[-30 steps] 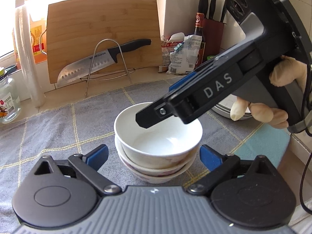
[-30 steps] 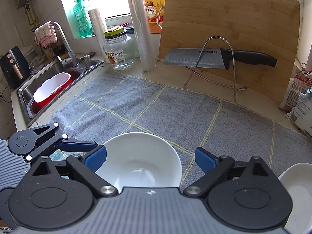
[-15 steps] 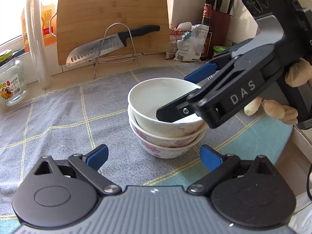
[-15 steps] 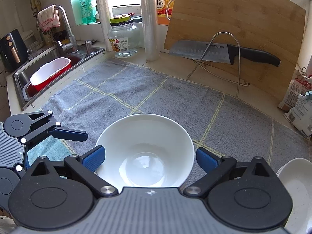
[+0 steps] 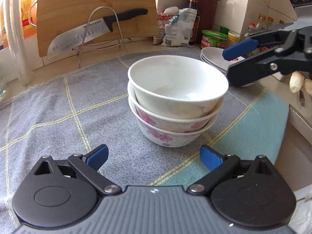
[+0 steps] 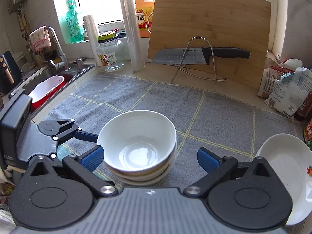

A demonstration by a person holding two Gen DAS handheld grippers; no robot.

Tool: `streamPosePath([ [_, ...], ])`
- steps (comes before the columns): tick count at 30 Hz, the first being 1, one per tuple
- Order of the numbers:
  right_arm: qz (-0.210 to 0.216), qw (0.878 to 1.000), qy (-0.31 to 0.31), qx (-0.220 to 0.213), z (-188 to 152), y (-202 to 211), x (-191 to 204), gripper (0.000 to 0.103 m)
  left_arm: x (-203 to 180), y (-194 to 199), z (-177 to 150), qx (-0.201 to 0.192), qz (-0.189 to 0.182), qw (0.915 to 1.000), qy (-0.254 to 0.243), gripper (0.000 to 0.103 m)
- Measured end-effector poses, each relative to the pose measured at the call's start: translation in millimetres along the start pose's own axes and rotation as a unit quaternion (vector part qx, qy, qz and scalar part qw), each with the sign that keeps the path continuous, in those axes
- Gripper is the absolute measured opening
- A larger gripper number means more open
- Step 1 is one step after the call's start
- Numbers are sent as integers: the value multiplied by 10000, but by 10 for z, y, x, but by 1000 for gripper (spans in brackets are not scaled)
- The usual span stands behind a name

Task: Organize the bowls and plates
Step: 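Grip the three-bowl stack from opposite sides with both grippers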

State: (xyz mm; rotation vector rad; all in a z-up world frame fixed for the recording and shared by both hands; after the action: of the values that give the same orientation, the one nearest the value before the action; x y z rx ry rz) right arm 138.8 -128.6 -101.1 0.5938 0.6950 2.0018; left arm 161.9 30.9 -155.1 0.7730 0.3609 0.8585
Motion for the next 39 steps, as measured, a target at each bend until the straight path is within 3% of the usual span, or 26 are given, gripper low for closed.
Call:
streamPosePath([
  [7, -346, 9976, -7, 605, -414, -224, -236, 103, -116, -171, -29, 179, -78, 9994, -292, 100],
  [16, 57, 9939, 454, 1004, -553, -694, -396, 103, -171, -223, -18, 321, 144, 9980, -521, 103],
  [20, 126, 9886, 1050, 1072, -584, -759, -333, 103, -173, -228, -6, 412, 219, 9978, -461, 103],
  [29, 278, 9897, 1172, 775, -646, -696, -372, 103, -176, -216, -30, 346, 381, 9982, -296, 103],
  [32, 249, 9906, 1138, 718, -650, -686, -381, 103, -166, -211, -39, 247, 292, 9985, -379, 103],
  [39, 94, 9904, 1007, 942, -615, -712, -358, 103, -109, -239, 13, 155, -351, 9937, -1053, 102],
])
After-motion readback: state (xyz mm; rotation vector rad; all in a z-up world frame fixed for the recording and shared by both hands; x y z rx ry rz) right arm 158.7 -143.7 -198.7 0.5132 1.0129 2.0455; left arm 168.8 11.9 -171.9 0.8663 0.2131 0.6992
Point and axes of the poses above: each gripper's, at about its wrist camera, not at the fingertips, and y roughly against the way its jaws point, x to its left, z to its top, the point moved 7 cm from there along -y, roughly the way its jaws point, and after that the axes turned 8 degrees about z, right-handed, at the moved point
